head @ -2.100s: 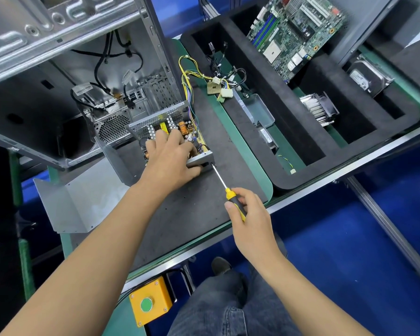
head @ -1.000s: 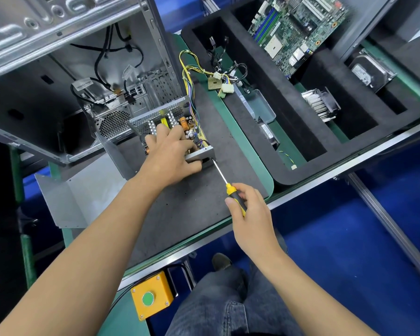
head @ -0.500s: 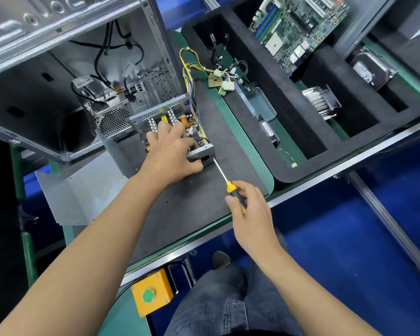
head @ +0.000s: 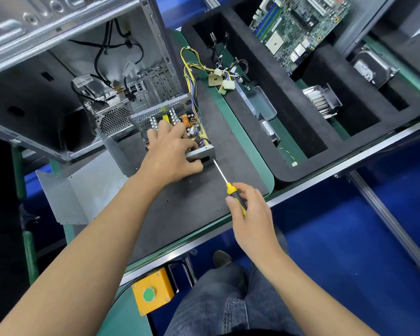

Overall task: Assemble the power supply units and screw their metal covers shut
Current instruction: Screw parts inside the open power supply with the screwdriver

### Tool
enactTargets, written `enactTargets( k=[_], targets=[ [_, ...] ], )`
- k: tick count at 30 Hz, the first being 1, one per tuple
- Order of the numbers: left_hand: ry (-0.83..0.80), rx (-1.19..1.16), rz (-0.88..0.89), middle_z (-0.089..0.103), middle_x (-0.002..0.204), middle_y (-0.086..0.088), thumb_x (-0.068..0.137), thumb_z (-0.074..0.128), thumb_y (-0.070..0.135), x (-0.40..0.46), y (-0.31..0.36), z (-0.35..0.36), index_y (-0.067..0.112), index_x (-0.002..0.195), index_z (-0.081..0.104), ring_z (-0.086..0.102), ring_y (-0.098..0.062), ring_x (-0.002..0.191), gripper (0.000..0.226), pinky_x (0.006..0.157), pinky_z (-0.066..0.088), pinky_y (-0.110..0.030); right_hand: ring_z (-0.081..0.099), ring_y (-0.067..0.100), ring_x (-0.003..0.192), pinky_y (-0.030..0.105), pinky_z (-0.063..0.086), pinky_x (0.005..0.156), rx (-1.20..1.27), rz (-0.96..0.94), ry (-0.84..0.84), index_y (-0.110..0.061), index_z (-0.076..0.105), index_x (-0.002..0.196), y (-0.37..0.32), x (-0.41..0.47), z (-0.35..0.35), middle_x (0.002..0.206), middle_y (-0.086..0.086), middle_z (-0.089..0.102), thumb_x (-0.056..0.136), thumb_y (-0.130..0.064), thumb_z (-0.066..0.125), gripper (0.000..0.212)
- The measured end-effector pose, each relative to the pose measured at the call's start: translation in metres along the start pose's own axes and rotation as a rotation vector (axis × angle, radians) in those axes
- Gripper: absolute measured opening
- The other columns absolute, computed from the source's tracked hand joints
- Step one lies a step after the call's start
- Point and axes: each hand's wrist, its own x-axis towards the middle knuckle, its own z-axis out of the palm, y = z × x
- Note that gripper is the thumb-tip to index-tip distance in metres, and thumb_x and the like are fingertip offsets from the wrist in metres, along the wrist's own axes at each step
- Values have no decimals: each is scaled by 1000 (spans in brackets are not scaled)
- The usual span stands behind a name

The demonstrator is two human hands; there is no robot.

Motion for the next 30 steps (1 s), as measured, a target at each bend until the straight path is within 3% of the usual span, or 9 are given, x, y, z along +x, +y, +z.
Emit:
enactTargets(
  k=[3,9,13,17,20,23,25,28,30],
  targets=[
    [-7,4,1,38,85,4,65,66,50,0,-1,0,19,85,78,31,-25,93,39,75,17,-36,49,-9,100,0,36,77,20,17,7,-34,56,116,0,-1,2,102,-18,56,101,-26,53,17],
    [-68,-11,6,37,94,4,65,83,58,3,-3,-1,20,98,78,26,-22,98,50,75,16,-35,48,6,58,21,43,61,257,175,7,-42,62,101,-7,3,9,76,-9,69,103,-36,41,21],
    [-84,11,-9,33,96,4,70,81,56,3,1,0,17,101,77,30,-26,104,51,75,16,-36,54,0,71,8,40,61,198,163,29,-43,56,102,-6,6,8,80,-19,63,91,-47,61,12],
    [-77,16,-55,35,99,1,75,76,56,4,4,2,15,103,75,31,-28,107,49,76,20,-37,53,-5,90,4,39,67,158,146,130,-40,61,95,-7,15,5,95,-10,59,85,-28,74,21],
    [-72,30,-111,42,107,-5,79,73,57,8,10,4,13,101,73,30,-28,108,49,79,25,-40,58,4,85,13,44,73,125,132,173,-37,71,95,-5,26,-2,90,-5,67,93,-34,67,6],
    [-55,36,-138,43,109,-6,80,70,60,10,12,5,12,100,72,28,-26,107,52,80,30,-43,55,1,70,19,42,65,88,138,113,-35,70,98,-4,36,-7,74,-7,67,97,-40,58,14],
    [-49,25,-137,43,110,-6,79,69,62,10,12,6,11,99,72,27,-25,106,55,81,31,-43,55,-3,74,13,40,63,118,162,70,-36,60,110,-3,39,-10,84,-9,63,90,-42,68,22],
    [-51,20,-135,42,109,-5,79,66,64,10,11,6,12,99,73,27,-25,105,56,80,29,-42,58,-2,80,7,43,65,120,141,132,-32,60,97,1,37,-12,98,-4,60,84,-28,77,21],
    [-43,12,-142,38,105,-2,79,66,64,10,12,6,12,99,73,25,-23,104,56,78,27,-41,64,4,73,9,43,60,150,166,187,-27,67,84,3,40,-13,84,-6,67,90,-32,70,8]
  ],
)
